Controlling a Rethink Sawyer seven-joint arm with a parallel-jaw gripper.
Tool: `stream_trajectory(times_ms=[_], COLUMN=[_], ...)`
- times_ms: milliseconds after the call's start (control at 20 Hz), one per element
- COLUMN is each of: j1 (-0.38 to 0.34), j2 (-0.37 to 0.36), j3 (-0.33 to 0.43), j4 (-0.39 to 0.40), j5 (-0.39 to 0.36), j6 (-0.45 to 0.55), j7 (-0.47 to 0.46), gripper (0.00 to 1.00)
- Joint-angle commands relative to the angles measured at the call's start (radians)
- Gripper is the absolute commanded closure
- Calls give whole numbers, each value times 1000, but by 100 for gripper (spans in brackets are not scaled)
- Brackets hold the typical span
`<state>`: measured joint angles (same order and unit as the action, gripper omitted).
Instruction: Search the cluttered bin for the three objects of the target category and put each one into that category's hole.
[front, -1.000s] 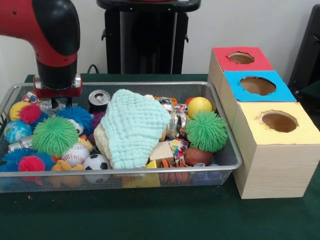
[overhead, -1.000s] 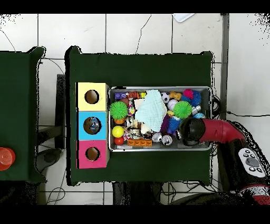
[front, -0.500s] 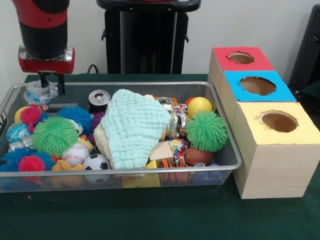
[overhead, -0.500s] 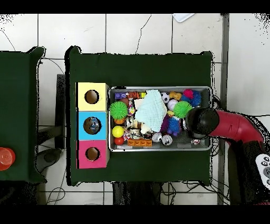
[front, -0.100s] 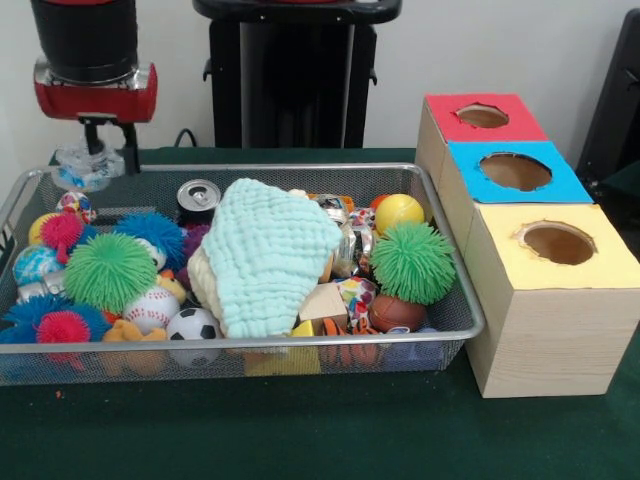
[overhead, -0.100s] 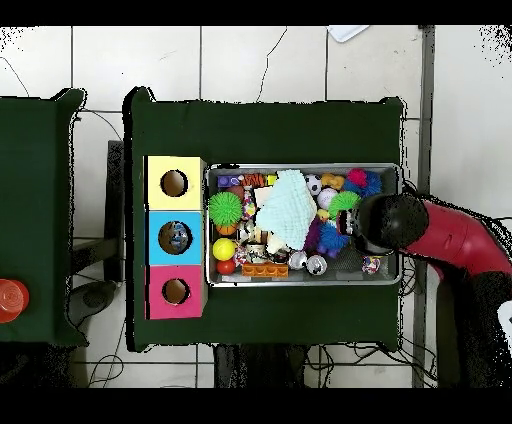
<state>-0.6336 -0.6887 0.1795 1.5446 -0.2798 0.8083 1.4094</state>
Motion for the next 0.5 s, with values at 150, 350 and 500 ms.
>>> stream_trajectory(times_ms=[150, 350, 500], j1=[163, 244, 308], j2=[-8, -2, 5], j3=[-8, -53, -88], j4=[165, 171, 164], j5=[134, 176, 204], j6=[-97, -120, -110], j7=[351, 405, 452], gripper=[100, 100, 100])
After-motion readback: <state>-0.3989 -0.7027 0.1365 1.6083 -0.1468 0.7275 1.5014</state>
